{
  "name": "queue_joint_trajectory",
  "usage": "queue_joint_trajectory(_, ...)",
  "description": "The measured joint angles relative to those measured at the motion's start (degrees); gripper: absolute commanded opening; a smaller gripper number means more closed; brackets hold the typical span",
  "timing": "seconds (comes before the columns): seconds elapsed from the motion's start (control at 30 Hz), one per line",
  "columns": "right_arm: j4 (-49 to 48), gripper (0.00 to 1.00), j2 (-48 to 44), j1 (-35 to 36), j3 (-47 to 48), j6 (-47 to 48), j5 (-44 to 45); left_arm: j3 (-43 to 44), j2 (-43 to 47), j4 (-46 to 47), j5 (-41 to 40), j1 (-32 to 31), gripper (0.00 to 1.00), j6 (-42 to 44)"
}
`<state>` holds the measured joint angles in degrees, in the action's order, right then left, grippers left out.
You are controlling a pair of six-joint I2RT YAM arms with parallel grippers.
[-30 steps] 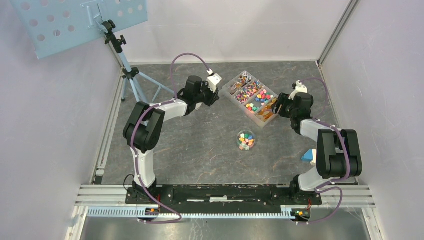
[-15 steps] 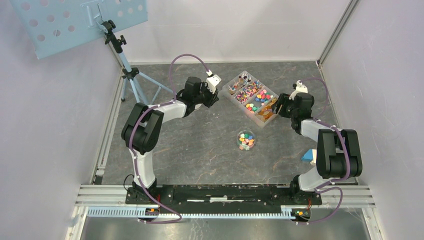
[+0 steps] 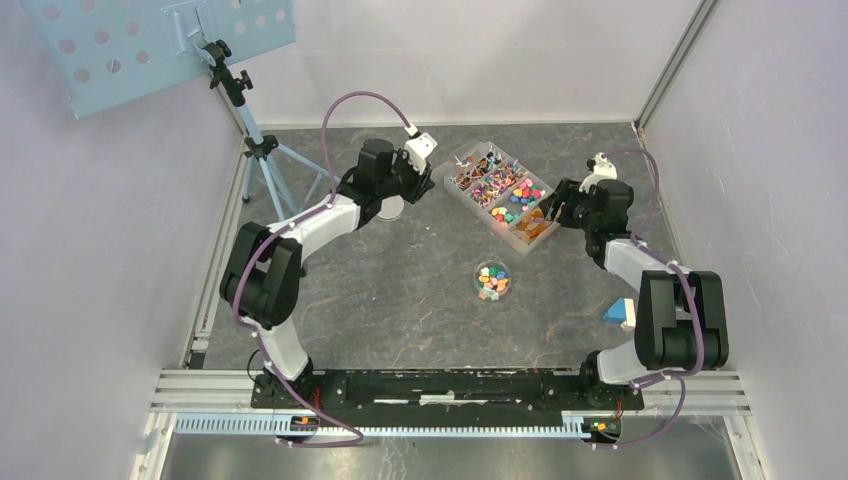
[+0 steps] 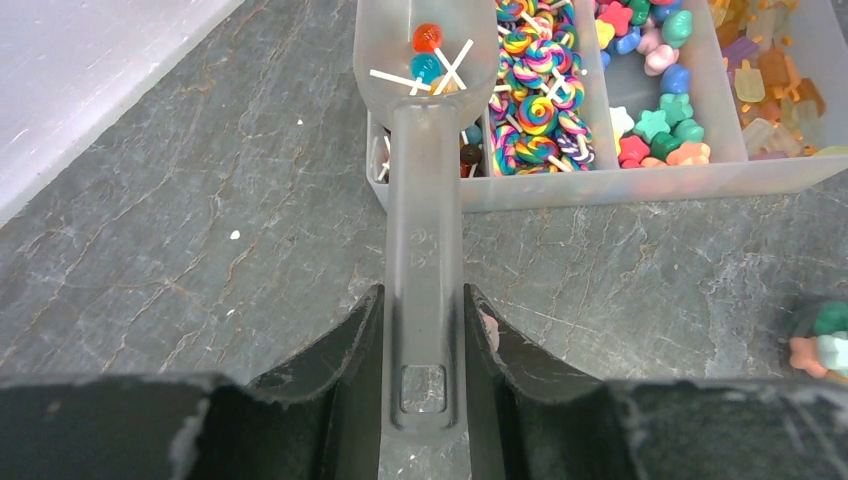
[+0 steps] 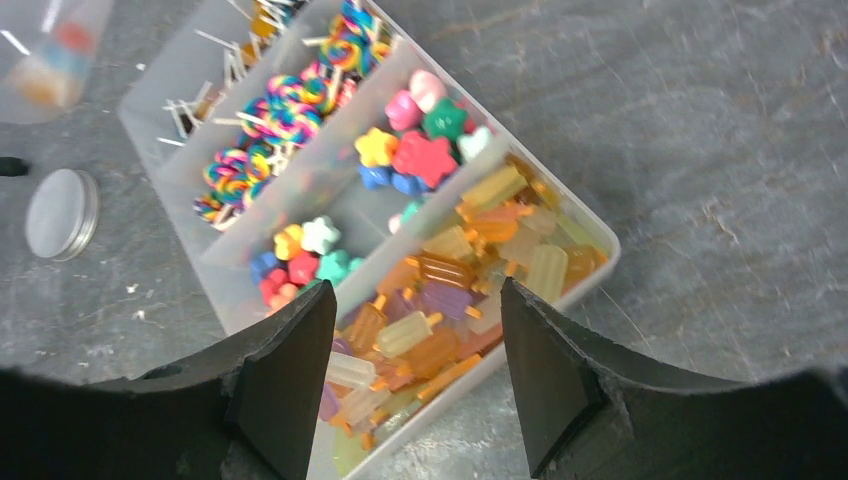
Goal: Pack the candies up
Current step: Scoop the fake candies from the storage box, then place the fake candies in the packing bottle.
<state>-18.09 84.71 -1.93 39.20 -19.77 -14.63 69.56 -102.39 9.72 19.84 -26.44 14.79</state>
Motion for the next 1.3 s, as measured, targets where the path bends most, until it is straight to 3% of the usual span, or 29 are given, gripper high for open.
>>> queue_joint_trajectory(0.2,0.1,0.65,-4.2,0.1,0.8,-0.5,-3.0,2.9,3.3,-9.3,-1.1,0.0,0.02,-0.6)
queue_joint_trajectory(0.33,0.2,0.50,-8.6,0.5,0.6,-1.3,-5.3,5.0,6.8,-17.6,-2.4,-0.4,0.02,-1.7)
queue_joint_trajectory(0.43,0.2,0.44,-11.9,1.7,0.0,-1.9,-6.6,5.7,10.8,-23.6,-3.9,-1.7,0.02,-1.9)
queue_joint_trajectory(0.87,4.0,0.01,-30.4,21.4,-3.9,-3.5,-6.1,4.0,26.9,-40.3,-7.8,-15.7,0.02,-3.4)
queue_joint_trajectory(1.3,3.1,0.00,-36.5,30.8,-10.2,-8.7,-3.0,-0.3,38.1,-53.5,-7.9,-21.9,0.02,-8.4)
